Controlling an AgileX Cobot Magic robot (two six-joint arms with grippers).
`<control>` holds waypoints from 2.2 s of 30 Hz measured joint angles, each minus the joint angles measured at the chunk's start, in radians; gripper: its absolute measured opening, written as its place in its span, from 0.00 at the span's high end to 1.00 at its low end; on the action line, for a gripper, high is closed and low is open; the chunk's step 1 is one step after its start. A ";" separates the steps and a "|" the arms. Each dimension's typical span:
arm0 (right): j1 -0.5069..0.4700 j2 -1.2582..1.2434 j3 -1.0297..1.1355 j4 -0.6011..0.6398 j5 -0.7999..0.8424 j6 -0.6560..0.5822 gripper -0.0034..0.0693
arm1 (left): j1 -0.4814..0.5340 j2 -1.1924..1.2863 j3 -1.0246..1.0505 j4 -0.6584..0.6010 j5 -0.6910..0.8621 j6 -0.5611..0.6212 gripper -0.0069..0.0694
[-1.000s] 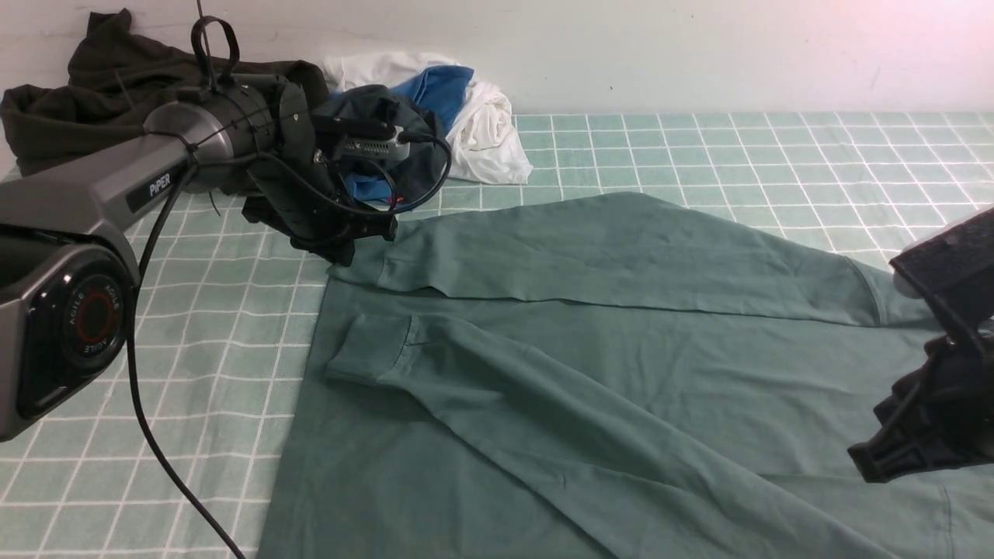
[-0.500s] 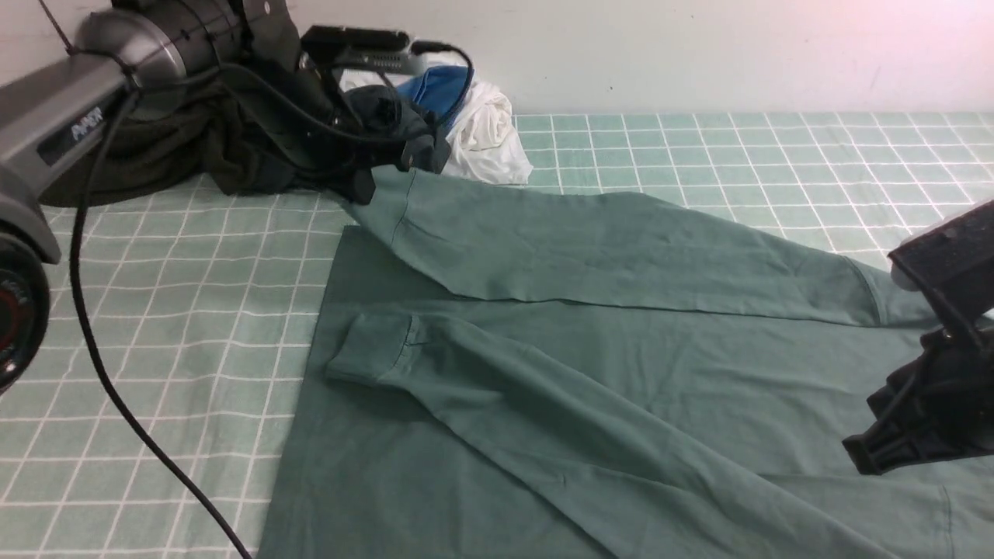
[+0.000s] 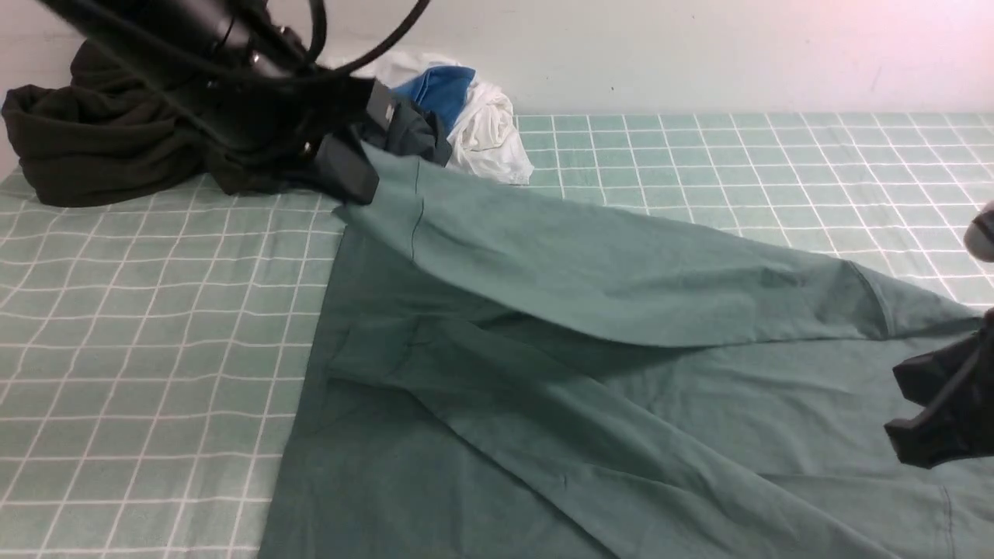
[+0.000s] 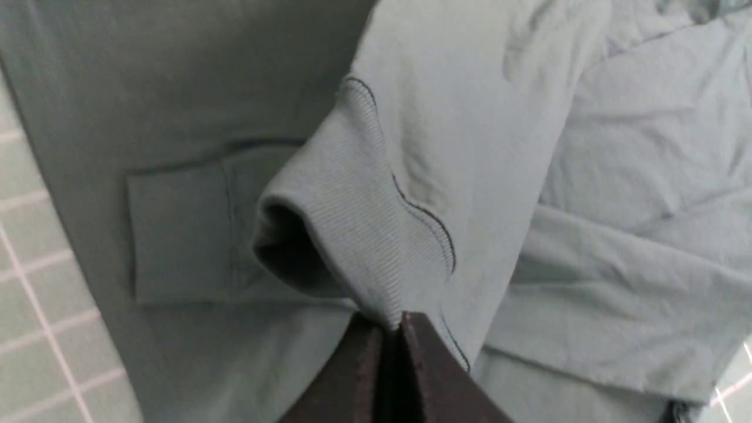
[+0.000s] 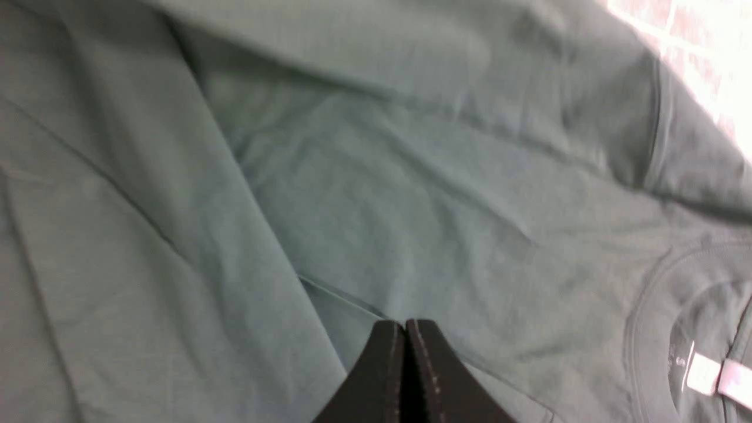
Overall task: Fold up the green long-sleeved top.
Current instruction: Use the left arm to drag and drop the cuff onto the cuff closest to the left arm, then use both arms simultaneously to clamp the lower edge of the clothing fabric
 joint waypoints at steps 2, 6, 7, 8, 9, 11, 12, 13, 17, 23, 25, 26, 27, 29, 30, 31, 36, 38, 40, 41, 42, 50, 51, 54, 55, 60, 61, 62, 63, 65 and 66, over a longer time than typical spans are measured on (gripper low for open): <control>0.027 -0.022 0.000 -0.001 0.009 0.000 0.97 | 0.000 -0.067 0.138 -0.001 -0.024 0.003 0.90; 0.071 -0.028 0.000 -0.014 0.038 0.000 0.97 | 0.000 -0.167 0.387 0.004 -0.110 0.011 0.90; 0.084 -0.028 0.000 -0.016 0.045 0.000 0.97 | 0.000 -0.193 0.473 0.004 -0.151 0.022 0.90; 0.084 -0.028 0.000 -0.016 0.045 0.000 0.97 | 0.000 -0.200 0.485 0.004 -0.157 0.025 0.90; 0.090 -0.028 0.000 -0.018 0.049 0.000 0.97 | 0.000 -0.212 0.529 0.004 -0.178 0.039 0.90; 0.096 -0.028 0.000 -0.017 0.049 0.000 0.97 | 0.000 -0.224 0.621 0.004 -0.222 0.085 0.90; 0.097 -0.028 0.000 -0.017 0.050 0.000 0.97 | 0.000 -0.224 0.677 0.004 -0.247 0.129 0.88; 0.097 -0.028 0.000 -0.017 0.050 0.000 0.97 | 0.000 -0.223 0.699 0.004 -0.254 0.153 0.87; 0.097 -0.028 0.000 -0.017 0.067 0.000 0.97 | 0.000 -0.217 0.743 0.004 -0.258 0.247 0.77; 0.097 -0.029 0.000 0.037 0.202 -0.021 0.97 | -0.014 -0.217 0.727 -0.011 -0.159 0.407 0.44; 0.097 -0.029 0.000 0.073 0.251 -0.054 0.97 | -0.082 -0.217 0.726 0.004 -0.119 0.438 0.38; 0.097 -0.029 0.000 0.076 0.251 -0.054 0.97 | -0.091 -0.217 0.726 0.004 -0.119 0.438 0.38; 0.097 -0.029 0.000 0.104 0.270 -0.080 0.97 | -0.147 -0.217 0.736 0.038 -0.116 0.445 0.37; 0.097 -0.029 0.000 0.142 0.271 -0.113 0.97 | -0.253 -0.217 0.770 0.114 -0.127 0.451 0.36; 0.097 -0.029 0.000 0.164 0.266 -0.124 0.97 | -0.317 -0.215 0.800 0.169 -0.145 0.454 0.36; 0.097 -0.029 0.000 0.179 0.259 -0.143 0.97 | -0.367 -0.211 0.828 0.214 -0.164 0.455 0.36; 0.097 -0.029 0.000 0.217 0.225 -0.176 0.97 | -0.528 -0.170 0.932 0.374 -0.279 0.448 0.36; 0.097 -0.029 0.000 0.220 0.216 -0.183 0.97 | -0.561 -0.145 0.950 0.404 -0.324 0.442 0.36; 0.097 -0.029 0.000 0.220 0.211 -0.193 0.97 | -0.572 -0.116 0.952 0.416 -0.364 0.433 0.36; 0.097 -0.029 0.000 0.220 0.211 -0.196 0.97 | -0.572 -0.108 0.952 0.422 -0.380 0.429 0.36; 0.097 -0.029 0.000 0.220 0.210 -0.198 0.97 | -0.572 -0.099 0.952 0.426 -0.388 0.424 0.36; 0.097 -0.029 0.000 0.224 0.210 -0.203 0.97 | -0.572 -0.088 0.937 0.440 -0.399 0.397 0.49; 0.097 -0.029 0.000 0.224 0.210 -0.203 0.97 | -0.572 -0.087 0.929 0.441 -0.399 0.389 0.54; 0.097 -0.029 0.000 0.224 0.210 -0.205 0.97 | -0.572 -0.087 0.910 0.441 -0.392 0.351 0.68; 0.097 -0.029 0.000 0.224 0.210 -0.205 0.97 | -0.572 -0.086 0.909 0.441 -0.391 0.344 0.72; 0.097 -0.029 0.000 0.225 0.210 -0.206 0.97 | -0.572 -0.078 0.908 0.441 -0.395 0.303 0.89; 0.097 -0.029 0.000 0.225 0.210 -0.210 0.97 | -0.572 -0.077 0.908 0.441 -0.395 0.295 0.90; 0.097 -0.029 0.000 0.224 0.210 -0.219 0.97 | -0.572 -0.077 0.907 0.441 -0.393 0.279 0.90; 0.097 -0.029 0.000 0.224 0.211 -0.230 0.97 | -0.572 -0.077 0.903 0.441 -0.383 0.257 0.90; 0.097 -0.029 0.000 0.224 0.216 -0.252 0.97 | -0.572 -0.080 0.897 0.443 -0.363 0.215 0.90; 0.097 -0.028 0.000 0.227 0.231 -0.297 0.96 | -0.572 -0.098 0.892 0.447 -0.337 0.178 0.90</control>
